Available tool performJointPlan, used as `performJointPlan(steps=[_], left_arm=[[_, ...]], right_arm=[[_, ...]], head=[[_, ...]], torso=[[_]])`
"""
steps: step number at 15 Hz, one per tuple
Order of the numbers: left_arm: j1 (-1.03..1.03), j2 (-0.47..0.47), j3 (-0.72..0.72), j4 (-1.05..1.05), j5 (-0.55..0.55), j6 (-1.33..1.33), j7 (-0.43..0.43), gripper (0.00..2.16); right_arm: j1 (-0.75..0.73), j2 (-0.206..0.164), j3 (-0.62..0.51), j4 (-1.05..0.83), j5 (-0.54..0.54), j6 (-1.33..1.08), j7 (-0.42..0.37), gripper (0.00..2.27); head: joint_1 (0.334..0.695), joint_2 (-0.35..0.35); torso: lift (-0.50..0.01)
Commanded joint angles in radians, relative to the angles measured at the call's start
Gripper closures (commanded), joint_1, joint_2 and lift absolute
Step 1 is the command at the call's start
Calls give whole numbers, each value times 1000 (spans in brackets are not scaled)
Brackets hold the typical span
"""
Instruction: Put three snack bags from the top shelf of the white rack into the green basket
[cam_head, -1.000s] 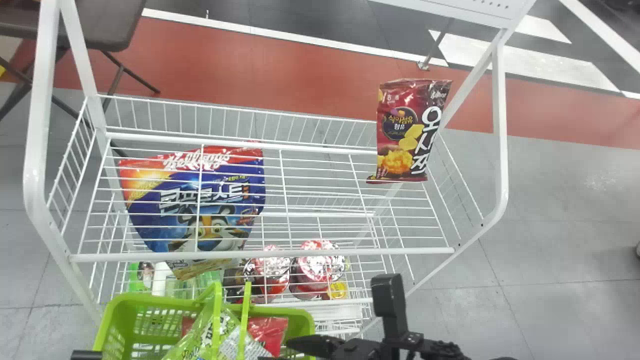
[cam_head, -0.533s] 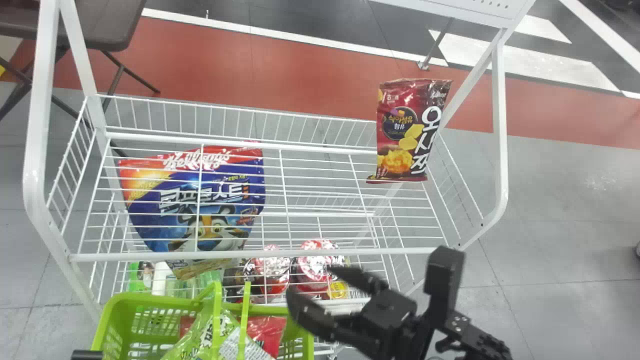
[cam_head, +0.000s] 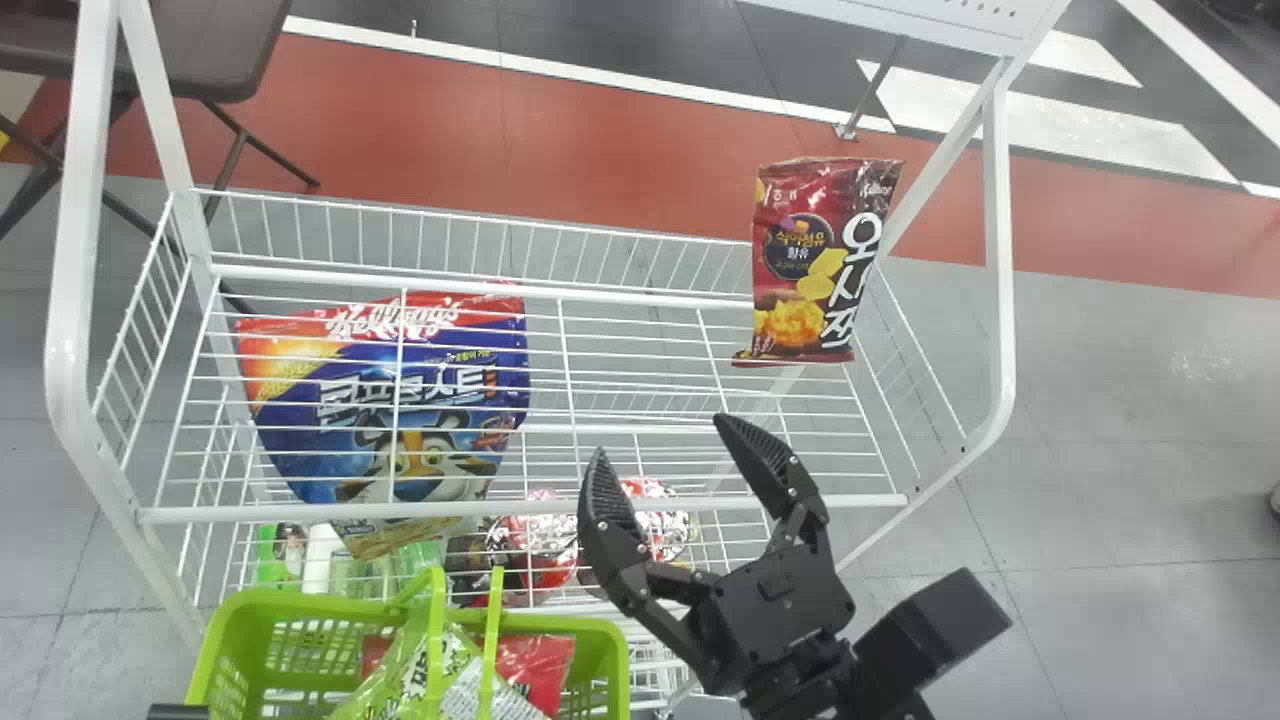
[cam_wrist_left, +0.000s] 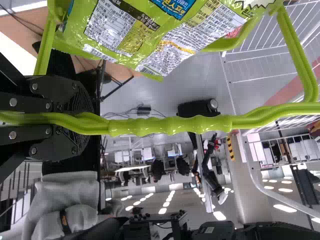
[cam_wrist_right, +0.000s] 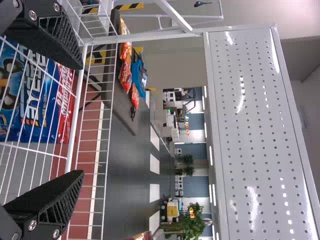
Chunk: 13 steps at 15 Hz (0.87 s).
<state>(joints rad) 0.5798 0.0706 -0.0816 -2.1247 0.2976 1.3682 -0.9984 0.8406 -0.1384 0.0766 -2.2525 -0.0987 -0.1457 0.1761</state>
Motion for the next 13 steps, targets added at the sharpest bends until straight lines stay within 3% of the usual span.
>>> performJointPlan(steps=[1,13], left_arm=[[0,0,-1,2,0,-7,0,2148],[0,0,-1,-6,0,-7,1,2148]], right_arm=[[8,5,2,4,-7,4,-10,63],[11,11,-15,2,-32,7,-12,63]], head=[[695,-350],[695,-350]], torso=[[0],[0]])
